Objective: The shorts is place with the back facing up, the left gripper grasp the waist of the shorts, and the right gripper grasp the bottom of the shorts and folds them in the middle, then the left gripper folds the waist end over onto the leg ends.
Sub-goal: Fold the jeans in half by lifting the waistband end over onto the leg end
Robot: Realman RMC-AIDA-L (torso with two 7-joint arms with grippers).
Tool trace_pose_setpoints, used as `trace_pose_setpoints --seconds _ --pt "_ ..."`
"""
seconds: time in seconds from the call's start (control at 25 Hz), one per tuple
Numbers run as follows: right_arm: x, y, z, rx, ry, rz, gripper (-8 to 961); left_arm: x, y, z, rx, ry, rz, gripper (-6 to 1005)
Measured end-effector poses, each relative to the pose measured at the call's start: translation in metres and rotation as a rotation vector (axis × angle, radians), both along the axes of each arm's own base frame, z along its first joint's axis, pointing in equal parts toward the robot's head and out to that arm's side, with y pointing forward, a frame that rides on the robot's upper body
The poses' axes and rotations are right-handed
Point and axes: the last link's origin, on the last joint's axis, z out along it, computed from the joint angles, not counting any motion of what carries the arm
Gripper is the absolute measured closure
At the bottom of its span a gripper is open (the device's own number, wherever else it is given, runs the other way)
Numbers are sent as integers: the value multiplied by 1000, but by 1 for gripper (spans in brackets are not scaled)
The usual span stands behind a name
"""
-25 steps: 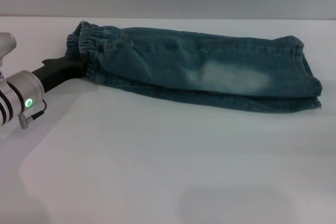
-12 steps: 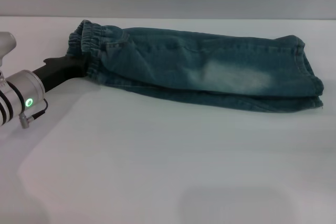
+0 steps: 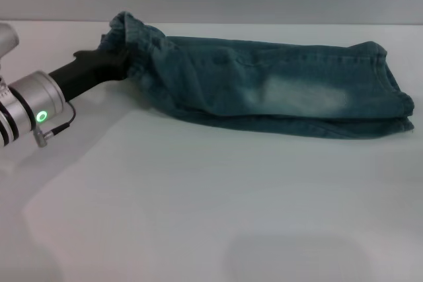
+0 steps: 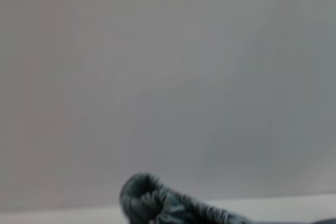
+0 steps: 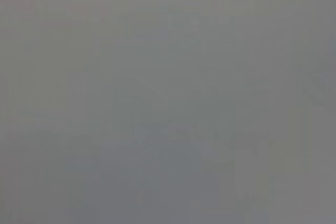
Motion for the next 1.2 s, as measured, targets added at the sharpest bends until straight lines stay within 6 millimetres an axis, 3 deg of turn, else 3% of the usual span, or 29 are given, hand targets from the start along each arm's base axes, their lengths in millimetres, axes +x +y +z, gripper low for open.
trace_pose_setpoints --seconds 0.6,1.2 --pt "-41 39 -51 -200 -75 52 386 58 20 21 -9 -133 -188 941" --pt "-78 50 -98 -380 -83 133 386 99 29 28 -35 -208 -308 940"
